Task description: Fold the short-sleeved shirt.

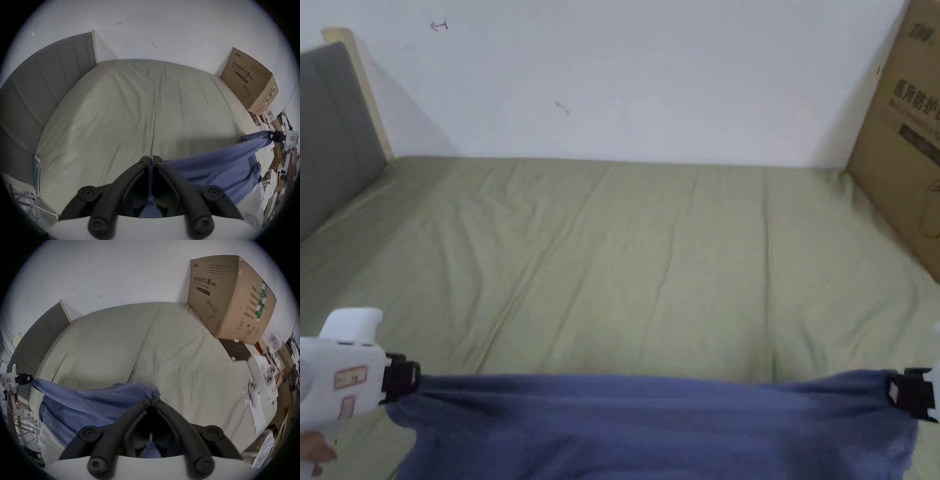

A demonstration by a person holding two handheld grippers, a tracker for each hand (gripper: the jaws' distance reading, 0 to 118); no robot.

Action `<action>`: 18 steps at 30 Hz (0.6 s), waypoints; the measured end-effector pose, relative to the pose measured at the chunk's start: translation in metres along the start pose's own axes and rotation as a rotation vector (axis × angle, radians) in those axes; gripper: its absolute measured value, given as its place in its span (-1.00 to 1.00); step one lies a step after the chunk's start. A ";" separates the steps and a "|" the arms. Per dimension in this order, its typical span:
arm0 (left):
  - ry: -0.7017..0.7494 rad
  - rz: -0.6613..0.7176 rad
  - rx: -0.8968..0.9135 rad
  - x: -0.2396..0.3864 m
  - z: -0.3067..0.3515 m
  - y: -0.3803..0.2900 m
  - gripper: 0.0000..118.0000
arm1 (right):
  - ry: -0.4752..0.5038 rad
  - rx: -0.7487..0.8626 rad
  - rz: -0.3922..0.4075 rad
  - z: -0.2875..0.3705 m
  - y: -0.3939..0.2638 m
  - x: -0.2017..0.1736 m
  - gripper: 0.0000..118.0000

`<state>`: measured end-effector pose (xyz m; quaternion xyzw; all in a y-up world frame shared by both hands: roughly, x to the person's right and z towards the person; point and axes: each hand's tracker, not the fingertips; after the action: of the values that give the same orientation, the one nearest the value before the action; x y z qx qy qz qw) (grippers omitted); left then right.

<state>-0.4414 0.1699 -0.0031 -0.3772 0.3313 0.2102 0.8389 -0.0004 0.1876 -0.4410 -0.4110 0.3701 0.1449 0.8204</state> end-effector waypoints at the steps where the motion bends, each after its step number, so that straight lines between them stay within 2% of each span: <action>1: -0.001 -0.002 -0.006 0.000 0.007 -0.014 -0.96 | 0.006 -0.016 -0.024 0.009 -0.020 0.001 -1.00; 9: 0.017 0.035 -0.164 -0.006 0.015 -0.132 -0.96 | -0.016 -0.211 -0.026 0.018 -0.155 0.000 -1.00; 11: 0.023 0.030 -0.184 -0.005 0.013 -0.151 -0.84 | -0.020 -0.223 -0.039 0.015 -0.171 0.000 -1.00; 13: 0.023 0.015 -0.188 -0.008 0.009 -0.160 -0.07 | -0.034 -0.198 -0.028 0.017 -0.179 -0.005 -1.00; 14: 0.029 0.013 -0.191 -0.010 0.007 -0.162 0.41 | -0.035 -0.185 -0.015 0.017 -0.180 -0.007 -0.87; 15: 0.040 0.015 -0.195 -0.012 0.005 -0.163 0.78 | -0.038 -0.189 -0.008 0.016 -0.178 -0.007 -0.41; 16: 0.053 0.026 -0.209 -0.013 0.005 -0.163 0.83 | -0.049 -0.193 -0.001 0.017 -0.177 -0.009 -0.01; 17: 0.052 0.038 -0.198 -0.013 0.009 -0.161 0.82 | -0.096 -0.186 0.022 0.018 -0.176 -0.011 0.15; 18: 0.041 0.056 -0.165 -0.015 0.013 -0.160 0.82 | -0.115 -0.172 0.037 0.020 -0.176 -0.013 0.18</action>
<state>-0.3502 0.0786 0.0929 -0.4400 0.3403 0.2524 0.7918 0.0958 0.0954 -0.3237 -0.4641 0.3163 0.2147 0.7990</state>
